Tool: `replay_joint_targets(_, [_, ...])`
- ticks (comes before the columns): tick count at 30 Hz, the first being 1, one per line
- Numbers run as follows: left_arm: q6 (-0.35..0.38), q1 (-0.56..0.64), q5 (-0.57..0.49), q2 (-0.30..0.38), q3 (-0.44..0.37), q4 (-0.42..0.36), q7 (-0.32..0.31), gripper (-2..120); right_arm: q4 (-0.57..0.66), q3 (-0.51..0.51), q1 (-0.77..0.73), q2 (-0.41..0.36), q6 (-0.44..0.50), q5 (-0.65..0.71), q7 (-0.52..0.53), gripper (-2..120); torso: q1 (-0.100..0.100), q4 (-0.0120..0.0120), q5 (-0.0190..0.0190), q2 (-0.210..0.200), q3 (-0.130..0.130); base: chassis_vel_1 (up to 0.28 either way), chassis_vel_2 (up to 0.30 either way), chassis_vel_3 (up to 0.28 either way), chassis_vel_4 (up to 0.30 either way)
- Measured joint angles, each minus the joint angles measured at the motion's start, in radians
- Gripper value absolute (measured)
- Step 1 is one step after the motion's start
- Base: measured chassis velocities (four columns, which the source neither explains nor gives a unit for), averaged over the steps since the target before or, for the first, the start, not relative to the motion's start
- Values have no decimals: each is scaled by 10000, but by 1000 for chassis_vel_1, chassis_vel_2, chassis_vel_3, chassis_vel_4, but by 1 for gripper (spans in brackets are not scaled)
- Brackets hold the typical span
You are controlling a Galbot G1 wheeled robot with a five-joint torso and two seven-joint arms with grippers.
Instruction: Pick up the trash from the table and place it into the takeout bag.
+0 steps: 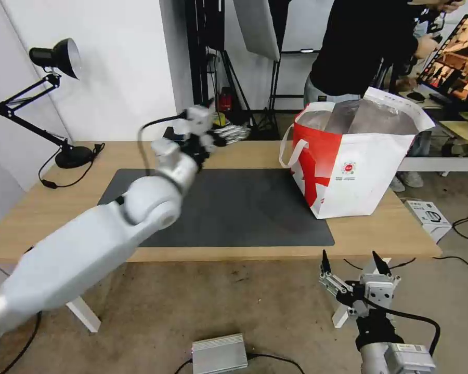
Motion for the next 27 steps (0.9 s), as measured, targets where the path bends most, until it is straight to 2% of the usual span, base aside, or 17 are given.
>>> replay_joint_targets(1, [1,1151,274,224,-888,-367,47,100,0,0,0,-1,0,0,-1,100,0,2,0,0,0,0,0,0,0])
replay_joint_targets(2, [1,1151,274,224,-888,-367,47,100,0,0,0,-1,0,0,-1,100,0,2,0,0,0,0,0,0,0])
replay_joint_targets(3, [2,2106,462,326,-1721,-675,129,100,0,1,0,0,0,0,0,100,0,3,-8,-1,1,0,0,0,0])
replay_joint_targets(5, [-150,3484,816,412,-2847,-1095,203,100,0,0,0,0,0,0,0,100,-1,4,3,1,0,0,0,0,0])
replay_joint_targets(6, [-150,3484,816,412,-2847,-1095,203,100,0,0,0,0,0,0,0,100,-1,4,3,1,0,0,0,0,0])
replay_joint_targets(8, [-514,5495,1442,451,-4117,-1620,292,100,0,0,0,0,0,0,0,100,-1,2,-3,1,0,0,0,0,0])
replay_joint_targets(12, [-696,6821,1949,235,-5051,-2075,433,100,0,0,0,0,0,0,0,100,-1,3,0,0,0,0,0,0,0])
replay_joint_targets(14, [-792,7948,2509,-277,-5797,-2620,501,100,0,0,0,0,0,0,0,100,-1,1,4,1,-1,0,0,0,0])
replay_joint_targets(16, [-796,8066,2569,-344,-5849,-2684,510,100,0,0,0,0,0,0,0,100,-1,1,3,1,-1,0,0,0,0])
replay_joint_targets(19, [-860,9016,3212,-1096,-6133,-3161,576,100,0,0,0,0,0,0,0,100,-2,1,4,1,0,0,0,0,0])
replay_joint_targets(21, [-905,9131,3350,-1227,-6164,-3174,586,100,0,0,0,0,0,0,0,100,-1,0,3,1,0,0,0,0,0])
replay_joint_targets(23, [-1085,9587,3970,-1831,-6281,-3203,602,100,0,1,0,0,0,0,0,100,0,1,2,0,1,0,0,0,0])
replay_joint_targets(25, [-1144,9727,4156,-2012,-6309,-3213,633,100,0,0,0,0,0,0,-1,100,0,0,3,-1,1,0,0,0,0])
replay_joint_targets(27, [-1346,10185,4759,-2586,-6417,-3233,791,100,0,0,0,0,0,0,0,100,-1,2,2,0,1,0,0,0,0])
